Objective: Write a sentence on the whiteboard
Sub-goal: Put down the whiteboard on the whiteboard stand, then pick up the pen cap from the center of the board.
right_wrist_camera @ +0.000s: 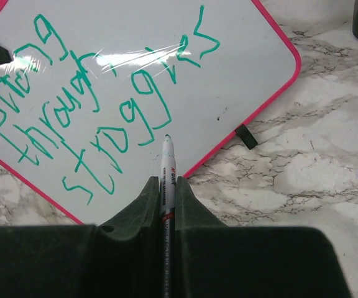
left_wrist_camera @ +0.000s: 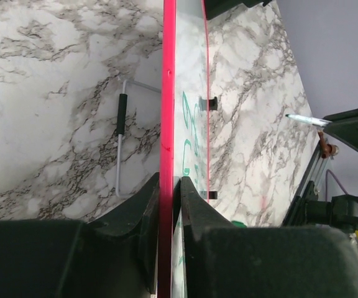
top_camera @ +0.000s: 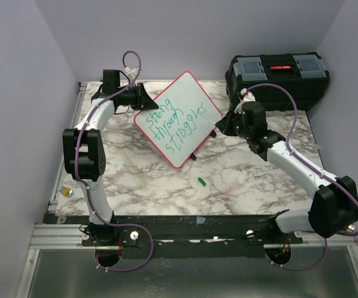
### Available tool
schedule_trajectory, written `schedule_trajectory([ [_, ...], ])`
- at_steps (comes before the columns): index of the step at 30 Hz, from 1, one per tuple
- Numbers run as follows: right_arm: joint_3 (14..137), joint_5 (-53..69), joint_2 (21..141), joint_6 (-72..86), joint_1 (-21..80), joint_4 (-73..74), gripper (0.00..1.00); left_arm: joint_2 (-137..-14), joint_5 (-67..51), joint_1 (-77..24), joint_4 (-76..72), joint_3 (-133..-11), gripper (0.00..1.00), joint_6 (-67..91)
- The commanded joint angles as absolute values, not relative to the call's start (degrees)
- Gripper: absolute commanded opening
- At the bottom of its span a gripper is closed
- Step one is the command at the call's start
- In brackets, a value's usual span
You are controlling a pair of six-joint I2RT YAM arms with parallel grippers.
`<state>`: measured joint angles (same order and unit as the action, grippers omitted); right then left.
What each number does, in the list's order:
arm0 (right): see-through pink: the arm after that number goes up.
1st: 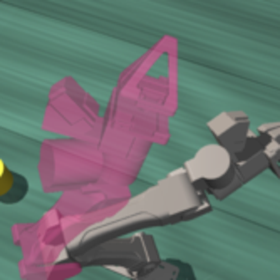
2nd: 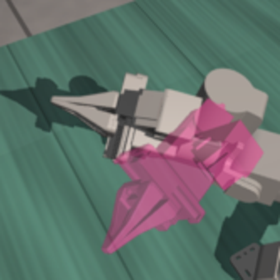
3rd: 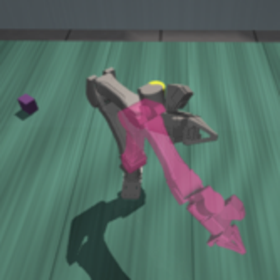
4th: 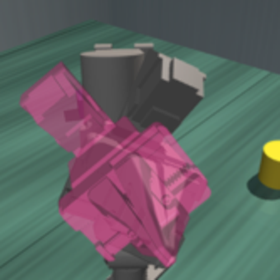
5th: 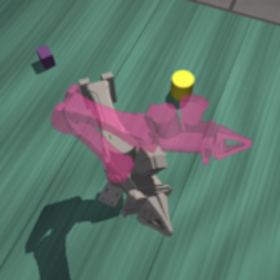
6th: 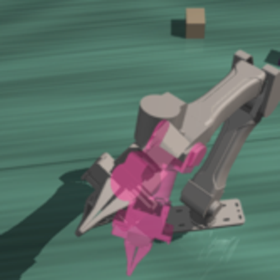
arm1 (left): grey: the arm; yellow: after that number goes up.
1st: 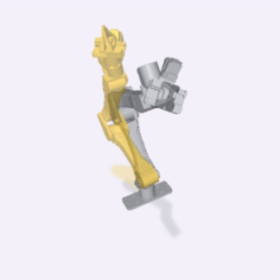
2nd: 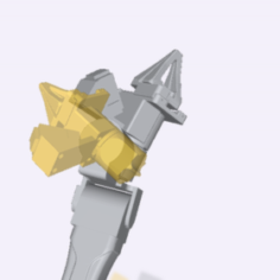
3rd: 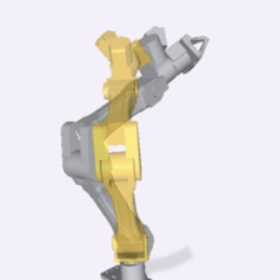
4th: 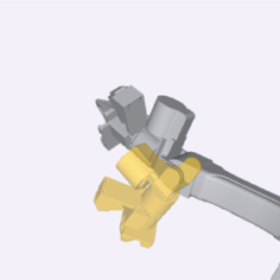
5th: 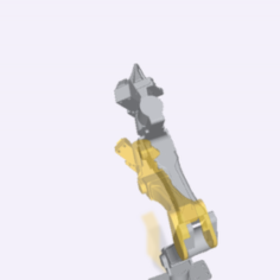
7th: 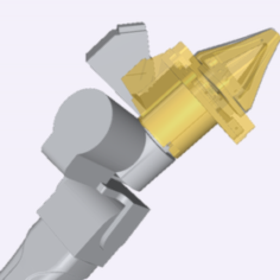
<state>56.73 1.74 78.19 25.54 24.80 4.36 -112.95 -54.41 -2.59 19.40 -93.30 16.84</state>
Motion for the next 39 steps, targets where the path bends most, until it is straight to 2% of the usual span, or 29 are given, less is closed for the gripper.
schedule_trajectory([
  [1,55.5,3.4,76.6,26.4,25.1,2.6,0.01,-112.8,-52.4,-3.4,18.6,-91.3,0.21,12.4],
  [6,55.3,4.1,76.8,26.7,25.1,2.4,0.01,-112.8,-52.6,-3.4,18.0,-91.1,0.28,12.6],
  [16,54.9,3.8,77.3,26.5,25.1,2.4,0.01,-112.5,-52.4,-3.3,17.4,-92.0,0.34,13.6],
  [27,56.3,3.9,77.4,25.5,25.1,4.0,0.01,-110.3,-50.3,-3.3,17.2,-92.4,0.50,14.1],
  [39,56.3,4.4,77.9,25.7,25.1,3.3,0.01,-110.0,-47.4,-1.8,16.9,-93.5,0.53,16.0],
])
